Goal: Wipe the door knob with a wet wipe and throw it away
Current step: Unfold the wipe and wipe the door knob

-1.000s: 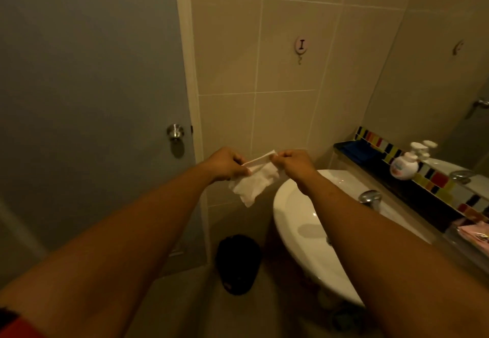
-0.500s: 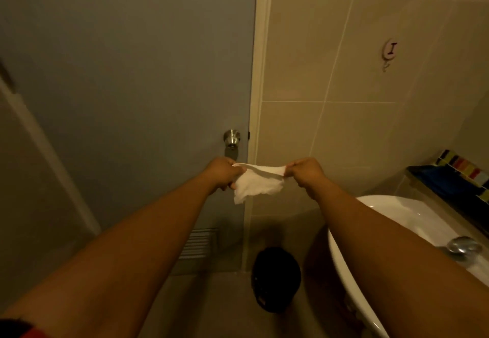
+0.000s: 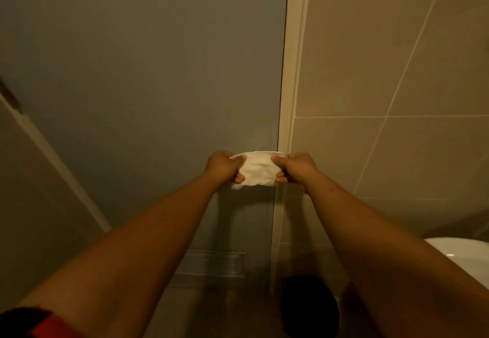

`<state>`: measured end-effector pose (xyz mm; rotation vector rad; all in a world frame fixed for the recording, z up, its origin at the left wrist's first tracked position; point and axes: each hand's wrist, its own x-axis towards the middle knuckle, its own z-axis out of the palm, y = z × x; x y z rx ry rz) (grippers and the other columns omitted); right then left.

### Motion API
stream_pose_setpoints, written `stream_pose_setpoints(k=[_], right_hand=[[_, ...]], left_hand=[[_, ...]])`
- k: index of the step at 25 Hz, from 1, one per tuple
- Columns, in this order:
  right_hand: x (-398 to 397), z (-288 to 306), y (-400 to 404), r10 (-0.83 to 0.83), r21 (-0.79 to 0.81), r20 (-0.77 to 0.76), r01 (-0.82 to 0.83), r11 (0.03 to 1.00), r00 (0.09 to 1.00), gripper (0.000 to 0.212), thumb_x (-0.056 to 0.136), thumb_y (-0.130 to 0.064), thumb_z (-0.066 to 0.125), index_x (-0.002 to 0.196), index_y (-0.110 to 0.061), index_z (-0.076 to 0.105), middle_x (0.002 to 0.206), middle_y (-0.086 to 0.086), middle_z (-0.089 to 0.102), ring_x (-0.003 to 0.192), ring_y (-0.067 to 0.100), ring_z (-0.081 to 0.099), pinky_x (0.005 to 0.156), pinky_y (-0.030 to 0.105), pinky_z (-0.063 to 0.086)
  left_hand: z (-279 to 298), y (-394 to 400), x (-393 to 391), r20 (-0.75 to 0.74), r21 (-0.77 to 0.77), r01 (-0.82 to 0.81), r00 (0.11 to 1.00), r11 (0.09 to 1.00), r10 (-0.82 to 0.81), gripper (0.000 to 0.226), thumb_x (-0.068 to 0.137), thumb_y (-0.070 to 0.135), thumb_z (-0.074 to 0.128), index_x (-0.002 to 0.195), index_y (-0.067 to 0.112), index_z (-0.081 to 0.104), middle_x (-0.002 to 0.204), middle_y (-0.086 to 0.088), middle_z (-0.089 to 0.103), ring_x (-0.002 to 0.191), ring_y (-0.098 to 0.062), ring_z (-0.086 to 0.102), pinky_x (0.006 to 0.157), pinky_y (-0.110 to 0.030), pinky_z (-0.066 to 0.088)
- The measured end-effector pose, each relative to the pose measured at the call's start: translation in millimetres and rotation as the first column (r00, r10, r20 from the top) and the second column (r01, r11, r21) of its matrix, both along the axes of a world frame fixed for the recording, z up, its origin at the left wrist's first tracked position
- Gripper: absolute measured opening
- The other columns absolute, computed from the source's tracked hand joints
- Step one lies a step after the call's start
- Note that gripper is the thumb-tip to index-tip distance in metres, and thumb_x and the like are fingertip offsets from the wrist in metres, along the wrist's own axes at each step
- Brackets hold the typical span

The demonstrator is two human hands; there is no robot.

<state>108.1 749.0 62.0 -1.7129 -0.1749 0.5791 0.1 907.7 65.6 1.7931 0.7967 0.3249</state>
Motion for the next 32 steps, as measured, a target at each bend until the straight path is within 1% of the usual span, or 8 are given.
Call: stream_pose_setpoints(k=[4, 10, 14, 17, 19, 24, 29, 32], right_hand=[[26, -23, 22, -0.078, -0.063, 0.015, 0.078, 0.995, 0.997, 0.039, 0.085, -0.024, 0.072, 0.112, 0.003, 0.065, 0.071, 0.016, 0.064, 0.054, 0.022, 0.061, 0.065, 0.039, 0.062], [37, -52, 45, -0.219, -0.112, -0.055, 0.212, 0.971, 0.974, 0.041, 0.079, -0.03, 0.076, 0.102, 0.003, 0.069, 0.073, 0.017, 0.066, 0.046, 0.022, 0.056, 0.052, 0.031, 0.052], [23, -64, 65, -0.292, -0.131, -0.046, 0.284, 0.95, 0.955, 0.043, 0.078, -0.031, 0.077, 0.107, 0.0, 0.07, 0.097, 0.016, 0.072, 0.079, 0.029, 0.07, 0.065, 0.029, 0.053], [5, -59, 74, -0.431, -0.058, 0.07, 0.435, 0.898, 0.899, 0.032, 0.085, -0.019, 0.071, 0.112, -0.005, 0.064, 0.114, 0.012, 0.067, 0.096, 0.027, 0.066, 0.074, 0.026, 0.055], [-7, -55, 75, -0.485, -0.015, 0.226, 0.501, 0.866, 0.845, 0.028, 0.087, -0.011, 0.067, 0.115, -0.01, 0.06, 0.123, 0.01, 0.058, 0.106, 0.025, 0.061, 0.088, 0.026, 0.05], [-22, -58, 65, -0.233, -0.126, 0.682, 0.425, 0.896, 0.693, 0.022, 0.092, -0.009, 0.057, 0.111, -0.014, 0.066, 0.114, 0.005, 0.052, 0.105, 0.015, 0.052, 0.089, 0.022, 0.047], [-29, -63, 70, -0.042, -0.176, 0.729, 0.247, 0.953, 0.684, 0.029, 0.094, -0.031, 0.055, 0.115, -0.012, 0.064, 0.109, 0.004, 0.061, 0.094, 0.01, 0.056, 0.084, 0.027, 0.053], [-32, -68, 78, -0.096, -0.147, 0.698, 0.273, 0.951, 0.71, 0.044, 0.09, -0.046, 0.058, 0.125, -0.019, 0.057, 0.115, 0.001, 0.059, 0.098, 0.01, 0.057, 0.082, 0.021, 0.048]], left_hand=[[-15, 12, 22, -0.028, 0.015, -0.011, 1.0, 1.0, 0.011, 0.024, 0.086, 0.012, 0.067, 0.105, -0.003, 0.063, 0.073, -0.022, 0.067, 0.051, -0.024, 0.063, 0.063, -0.039, 0.06], [-37, 34, 44, -0.031, -0.013, -0.076, 0.997, 0.997, 0.076, 0.035, 0.084, 0.016, 0.072, 0.111, -0.005, 0.064, 0.082, -0.024, 0.068, 0.051, -0.022, 0.062, 0.061, -0.038, 0.061], [-59, 29, 46, 0.004, -0.067, -0.107, 0.994, 0.992, 0.108, 0.035, 0.083, 0.02, 0.073, 0.11, -0.002, 0.069, 0.101, -0.025, 0.073, 0.073, -0.03, 0.072, 0.072, -0.045, 0.063], [-61, 25, 46, 0.05, -0.113, -0.08, 0.995, 0.99, 0.086, 0.019, 0.083, 0.017, 0.072, 0.094, 0.002, 0.068, 0.099, -0.029, 0.072, 0.065, -0.031, 0.068, 0.068, -0.04, 0.061], [-63, 29, 45, 0.091, -0.003, -0.067, 0.994, 0.998, 0.067, 0.013, 0.081, 0.015, 0.073, 0.078, 0.012, 0.06, 0.096, -0.026, 0.07, 0.071, -0.032, 0.065, 0.071, -0.038, 0.058], [-63, 48, 32, 0.124, 0.338, -0.009, 0.992, 0.941, -0.035, 0.029, 0.07, 0.015, 0.079, 0.083, 0.013, 0.053, 0.092, -0.004, 0.052, 0.064, -0.016, 0.049, 0.058, -0.02, 0.041], [-37, 68, 25, 0.091, 0.642, 0.125, 0.967, 0.756, -0.237, 0.018, 0.08, 0.011, 0.063, 0.094, 0.02, 0.058, 0.102, 0.0, 0.054, 0.083, -0.019, 0.059, 0.068, -0.024, 0.048], [-4, 83, 31, -0.04, 0.891, 0.218, 0.912, 0.399, -0.408, 0.014, 0.089, 0.021, 0.058, 0.102, 0.017, 0.064, 0.103, -0.003, 0.057, 0.09, -0.018, 0.057, 0.073, -0.026, 0.045]])
